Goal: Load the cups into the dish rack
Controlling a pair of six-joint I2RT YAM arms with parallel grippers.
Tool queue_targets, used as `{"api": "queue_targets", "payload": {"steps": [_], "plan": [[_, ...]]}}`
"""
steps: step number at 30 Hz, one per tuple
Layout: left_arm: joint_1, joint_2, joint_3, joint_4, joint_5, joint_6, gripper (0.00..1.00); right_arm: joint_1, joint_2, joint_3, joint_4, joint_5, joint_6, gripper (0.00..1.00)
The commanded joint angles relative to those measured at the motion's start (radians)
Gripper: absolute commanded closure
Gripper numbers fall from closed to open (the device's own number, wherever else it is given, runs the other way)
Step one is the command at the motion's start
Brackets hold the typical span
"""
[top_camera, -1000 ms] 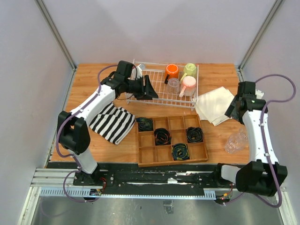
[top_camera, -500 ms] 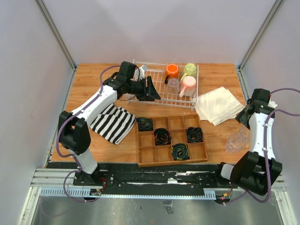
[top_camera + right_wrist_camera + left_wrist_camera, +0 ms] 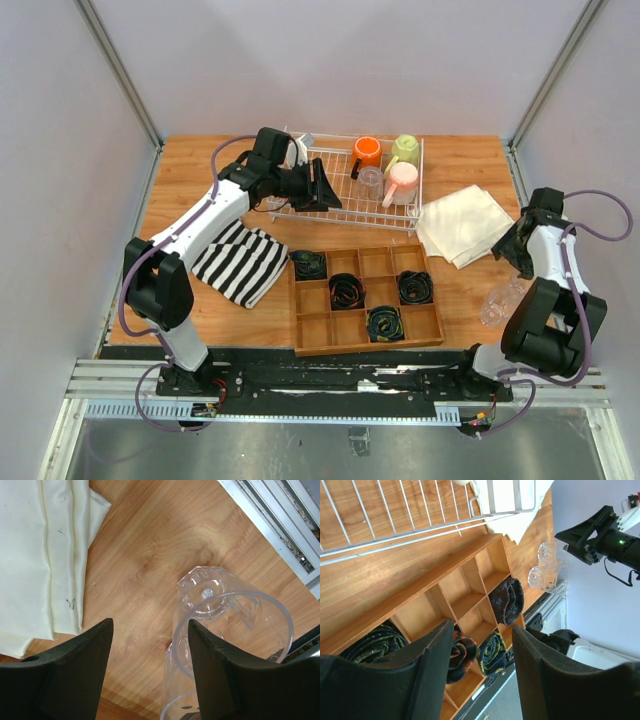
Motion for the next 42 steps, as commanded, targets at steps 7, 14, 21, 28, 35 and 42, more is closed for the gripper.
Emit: {"api": "queue_targets", "payload": {"steps": [7, 14, 21, 28, 35, 42], "plan": [[-0.008, -0.060, -0.034, 0.026, -0.032, -0.027, 0.45, -0.006, 0.051, -0.044, 0.046, 0.026, -0.039, 0.60], [-0.008, -0.069, -0.064, 0.071, -0.027, -0.054, 0.45, -0.004, -0.007, -0.037, 0.043, 0.029, -0.081, 0.99], [-0.008, -0.069, -0.122, 0.268, 0.078, -0.151, 0.43, 0.034, -0.065, 0.190, -0.058, -0.099, -0.122, 0.99], [-0.008, -0.062, -0.134, 0.434, 0.151, -0.260, 0.42, 0.082, -0.113, 0.320, 0.040, -0.558, -0.005, 0.99], [-0.008, -0.035, -0.183, 0.781, 0.249, -0.547, 0.37, 0.183, -0.139, 0.258, 0.449, -0.924, 0.313, 0.99], [-0.008, 0.036, -0.204, 1.065, 0.282, -0.767, 0.00, 0.362, -0.090, 0.243, 0.747, -0.967, 0.586, 0.99]]}}
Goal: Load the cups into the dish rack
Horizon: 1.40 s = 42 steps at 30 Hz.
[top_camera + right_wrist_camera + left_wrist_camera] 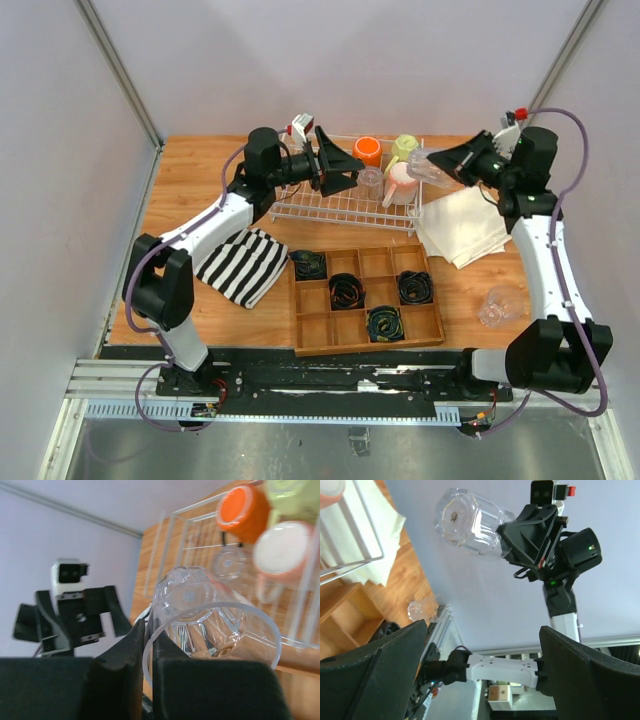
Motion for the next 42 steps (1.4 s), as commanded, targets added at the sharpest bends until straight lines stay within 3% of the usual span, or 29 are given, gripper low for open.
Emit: {"api": "queue_targets", "payload": {"steps": [1, 10, 22, 42], "plan": [[-0.005, 0.058, -0.016, 0.256, 0.047, -0.183, 0.00, 0.109, 0.030, 0.002, 0.289, -0.091, 0.224, 0.99], [-0.005, 0.138, 0.013, 0.368, 0.031, -0.295, 0.00, 0.233, 0.106, 0.011, 0.426, -0.077, 0.332, 0.99], [-0.001, 0.217, 0.121, 0.394, 0.016, -0.351, 0.00, 0.324, 0.152, 0.023, 0.433, -0.063, 0.343, 0.99], [0.063, 0.227, 0.101, 0.425, -0.014, -0.375, 0.09, 0.344, 0.177, 0.030, 0.453, -0.066, 0.360, 0.99]]}}
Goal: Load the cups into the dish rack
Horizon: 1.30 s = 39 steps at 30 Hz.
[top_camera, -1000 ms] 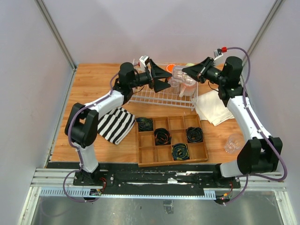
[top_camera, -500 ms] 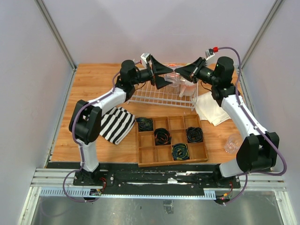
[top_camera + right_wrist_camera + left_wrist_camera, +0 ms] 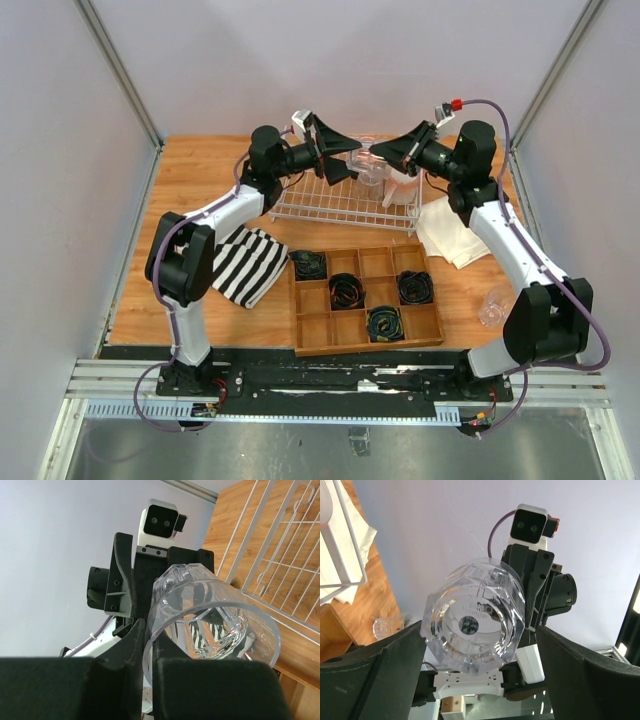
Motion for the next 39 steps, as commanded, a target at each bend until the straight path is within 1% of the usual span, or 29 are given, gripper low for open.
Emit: {"api": "queue_targets", "payload": {"steps": [1, 7, 10, 12, 16, 17, 19, 22, 23, 24, 25, 27, 28, 30, 31, 34, 37, 39], "plan": [[0.019, 0.018, 0.020, 0.070, -0.030, -0.004, 0.09, 0.022, 0.008, 0.032, 0.014, -0.035, 0.018, 0.99], [0.022, 0.031, 0.014, 0.087, -0.028, -0.017, 0.09, 0.027, 0.016, 0.035, 0.017, -0.036, 0.022, 0.99], [0.022, 0.028, 0.013, 0.097, -0.022, -0.025, 0.10, 0.027, 0.017, 0.026, 0.017, -0.034, 0.018, 0.99], [0.022, 0.022, 0.013, 0.094, -0.012, -0.022, 0.14, 0.027, 0.020, 0.020, 0.022, -0.032, 0.018, 0.99], [0.019, 0.007, -0.003, 0.099, 0.001, -0.019, 0.26, 0.029, 0.027, 0.012, 0.035, -0.021, 0.022, 0.99], [0.018, 0.003, -0.010, 0.101, 0.003, -0.018, 0.38, 0.029, 0.029, 0.012, 0.039, -0.021, 0.023, 1.00], [0.014, -0.004, -0.027, 0.109, 0.005, -0.019, 0.54, 0.032, 0.031, 0.011, 0.040, -0.016, 0.023, 0.99], [0.013, -0.010, -0.050, 0.125, 0.003, -0.027, 0.84, 0.034, 0.038, 0.013, 0.041, -0.017, 0.018, 0.99], [0.015, -0.011, -0.053, 0.128, -0.002, -0.027, 0.94, 0.034, 0.039, 0.013, 0.038, -0.016, 0.014, 0.98], [0.016, -0.010, -0.052, 0.125, -0.004, -0.023, 0.99, 0.034, 0.038, 0.010, 0.036, -0.016, 0.012, 0.93], [0.017, -0.006, -0.048, 0.121, -0.005, -0.018, 0.99, 0.034, 0.038, 0.009, 0.032, -0.016, 0.008, 0.88], [0.023, -0.001, -0.037, 0.107, -0.013, -0.001, 1.00, 0.032, 0.031, 0.010, 0.008, -0.012, -0.012, 0.67], [0.029, 0.004, -0.030, 0.087, -0.019, 0.012, 0.99, 0.031, 0.027, 0.010, -0.008, -0.009, -0.026, 0.59], [0.041, 0.012, -0.007, 0.038, -0.029, 0.051, 1.00, 0.023, 0.018, 0.013, -0.052, -0.005, -0.068, 0.46], [0.049, 0.016, 0.014, -0.019, -0.034, 0.109, 1.00, 0.017, 0.011, 0.021, -0.096, -0.005, -0.104, 0.41], [0.062, 0.031, 0.120, -0.269, -0.069, 0.302, 0.99, -0.008, -0.014, 0.031, -0.212, 0.013, -0.209, 0.32], [0.069, 0.055, 0.240, -0.499, -0.143, 0.483, 0.99, -0.046, -0.044, 0.024, -0.309, 0.035, -0.292, 0.24], [0.068, 0.081, 0.326, -0.644, -0.203, 0.584, 1.00, -0.075, -0.065, 0.009, -0.349, 0.040, -0.327, 0.21]]}}
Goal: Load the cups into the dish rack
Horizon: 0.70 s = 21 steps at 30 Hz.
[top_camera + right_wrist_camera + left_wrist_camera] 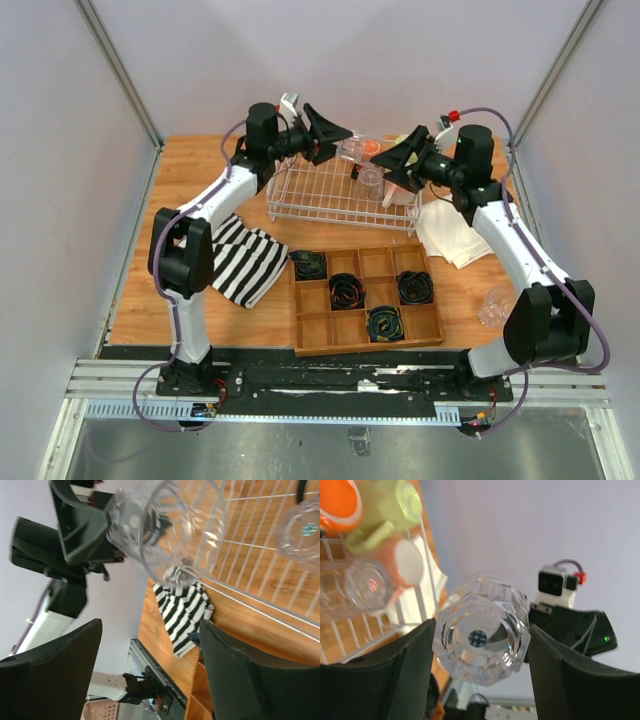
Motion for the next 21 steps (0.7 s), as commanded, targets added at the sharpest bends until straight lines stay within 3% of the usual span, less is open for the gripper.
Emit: {"api": "queue_targets", "payload": {"steps": [1, 12, 17, 21], "plan": [[0.007, 0.042, 0.193, -0.359, -0.149, 0.316, 1.00, -0.072, -0.082, 0.001, -0.145, 0.026, -0.159, 0.20], [0.023, 0.220, 0.579, -0.804, -0.476, 0.605, 0.99, -0.170, -0.141, 0.039, -0.347, 0.081, -0.326, 0.18], [0.022, 0.294, 0.727, -0.933, -0.579, 0.699, 1.00, -0.192, -0.144, 0.030, -0.358, 0.087, -0.339, 0.17], [0.022, 0.311, 0.754, -0.986, -0.661, 0.763, 1.00, -0.197, -0.131, 0.028, -0.357, 0.084, -0.341, 0.17]]}}
